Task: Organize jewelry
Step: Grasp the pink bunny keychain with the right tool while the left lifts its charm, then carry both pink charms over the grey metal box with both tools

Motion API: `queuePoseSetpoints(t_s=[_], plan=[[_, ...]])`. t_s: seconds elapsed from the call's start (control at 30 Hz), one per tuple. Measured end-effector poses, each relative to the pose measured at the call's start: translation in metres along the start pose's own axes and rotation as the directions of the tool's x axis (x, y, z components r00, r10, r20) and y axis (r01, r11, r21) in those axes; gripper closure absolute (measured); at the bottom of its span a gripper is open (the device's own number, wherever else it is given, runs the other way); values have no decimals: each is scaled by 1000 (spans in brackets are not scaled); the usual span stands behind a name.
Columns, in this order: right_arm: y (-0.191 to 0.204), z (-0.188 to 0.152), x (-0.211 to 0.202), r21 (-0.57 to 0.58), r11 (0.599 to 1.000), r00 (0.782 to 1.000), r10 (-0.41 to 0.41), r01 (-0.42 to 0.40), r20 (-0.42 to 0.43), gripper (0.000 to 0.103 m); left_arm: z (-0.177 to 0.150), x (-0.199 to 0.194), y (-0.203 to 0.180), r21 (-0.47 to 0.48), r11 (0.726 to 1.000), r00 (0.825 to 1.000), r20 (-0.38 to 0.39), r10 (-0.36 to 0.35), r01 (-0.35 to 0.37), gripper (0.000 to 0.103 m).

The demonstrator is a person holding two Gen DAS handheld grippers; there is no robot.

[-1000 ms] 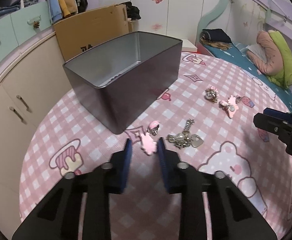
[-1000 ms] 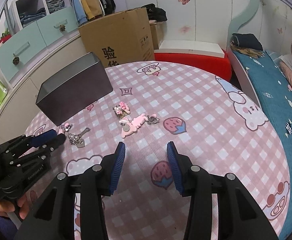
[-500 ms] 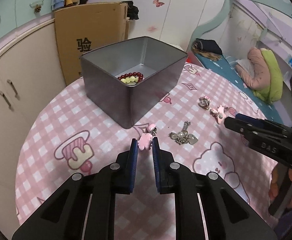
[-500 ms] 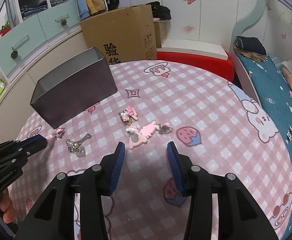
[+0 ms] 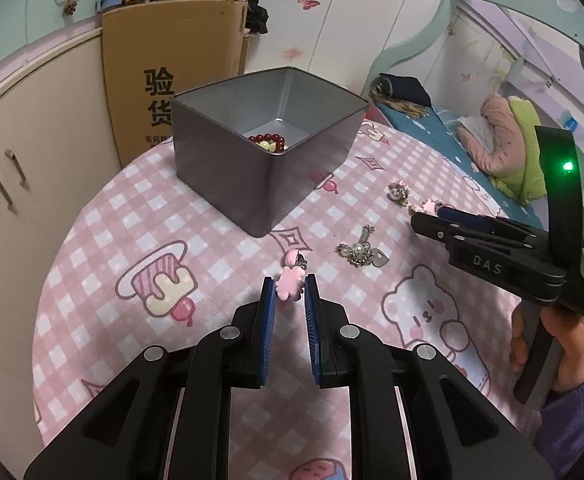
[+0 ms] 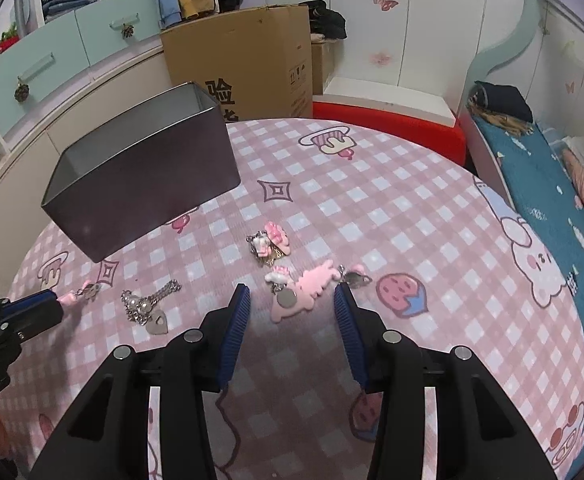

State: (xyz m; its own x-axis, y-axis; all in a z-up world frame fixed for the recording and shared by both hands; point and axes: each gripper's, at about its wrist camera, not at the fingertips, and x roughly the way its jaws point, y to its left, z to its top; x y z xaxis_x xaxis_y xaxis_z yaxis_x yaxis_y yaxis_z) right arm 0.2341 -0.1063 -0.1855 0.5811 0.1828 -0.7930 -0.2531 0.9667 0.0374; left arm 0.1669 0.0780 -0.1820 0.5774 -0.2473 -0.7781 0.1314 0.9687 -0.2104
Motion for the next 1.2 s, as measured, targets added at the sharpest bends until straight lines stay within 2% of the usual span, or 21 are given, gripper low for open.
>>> queuePoseSetpoints(t_s=[0.13, 0.17, 0.2, 0.27, 0.63, 0.8, 1.07, 1.2], plan=[[6, 0, 2, -33, 999, 1000, -29, 30, 12, 64, 1, 2, 1, -5, 1000, 1000, -8, -4, 4, 88], [5, -1, 2, -30, 999, 1000, -25, 26, 13, 67, 1, 2, 1, -7, 1000, 1000, -10, -6, 6, 88], [5, -1, 1, -30, 999, 1000, -27, 27, 14, 76, 1, 2, 2, -9, 1000, 1000, -11, -7, 7, 88], [3, -2, 0, -28, 999, 1000, -19, 20, 13, 82, 1, 2, 2, -11, 1000, 1000, -13, -12, 12, 88], [-5, -18, -20, 22, 999, 1000, 23, -24, 13, 83, 2, -9, -4, -3, 998, 998, -3, -55, 55, 88], [-6, -13, -47, 35, 998, 997, 46, -48, 67, 83, 15, -24, -14, 13, 994, 994, 28, -108, 107, 88], [7, 10, -83, 18, 993, 983, 109, -113, 149, 83, 47, -47, -17, 39, 993, 987, 108, -118, 115, 89], [12, 14, -85, 9, 992, 981, 121, -124, 154, 83, 38, -34, -15, 44, 991, 991, 35, -128, 126, 87]])
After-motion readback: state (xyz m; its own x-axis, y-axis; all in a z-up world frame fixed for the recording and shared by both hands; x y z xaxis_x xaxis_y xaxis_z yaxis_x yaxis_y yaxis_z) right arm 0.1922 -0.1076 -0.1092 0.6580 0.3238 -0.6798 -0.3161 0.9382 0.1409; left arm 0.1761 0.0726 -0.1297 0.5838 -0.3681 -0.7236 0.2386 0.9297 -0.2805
